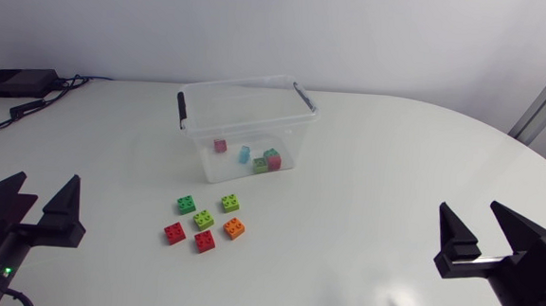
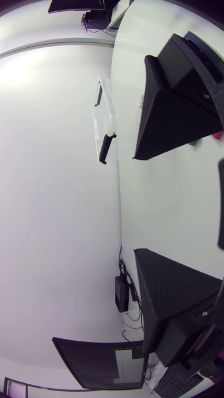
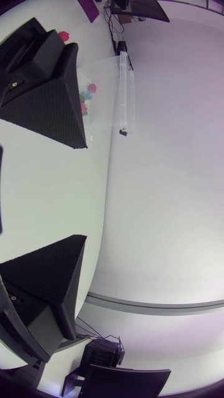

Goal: Place the duplo bricks in the container

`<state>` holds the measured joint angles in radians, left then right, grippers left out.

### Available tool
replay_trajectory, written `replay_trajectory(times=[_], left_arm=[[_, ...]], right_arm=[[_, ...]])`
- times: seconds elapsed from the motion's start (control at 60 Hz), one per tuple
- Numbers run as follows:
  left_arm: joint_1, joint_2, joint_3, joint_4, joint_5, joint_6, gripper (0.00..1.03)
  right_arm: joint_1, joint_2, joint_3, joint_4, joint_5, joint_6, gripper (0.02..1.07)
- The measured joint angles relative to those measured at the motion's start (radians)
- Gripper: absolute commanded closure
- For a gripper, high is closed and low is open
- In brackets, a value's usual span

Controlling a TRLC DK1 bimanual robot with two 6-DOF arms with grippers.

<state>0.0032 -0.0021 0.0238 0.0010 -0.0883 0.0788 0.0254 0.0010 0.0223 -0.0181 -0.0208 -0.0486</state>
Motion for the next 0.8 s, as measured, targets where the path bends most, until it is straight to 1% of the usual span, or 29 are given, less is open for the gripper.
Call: replay_trajectory(times=[0.583, 0.8], left_arm=[[0.0, 0.0, 0.0, 0.0, 0.0, 0.0, 0.04], [-0.031, 0.0, 0.001, -0.012, 0.0, 0.0, 0.04]], right_arm=[[0.011, 0.01, 0.0, 0.0, 0.001, 0.02, 0.07], [0.019, 0.022, 0.0, 0.0, 0.003, 0.023, 0.07]])
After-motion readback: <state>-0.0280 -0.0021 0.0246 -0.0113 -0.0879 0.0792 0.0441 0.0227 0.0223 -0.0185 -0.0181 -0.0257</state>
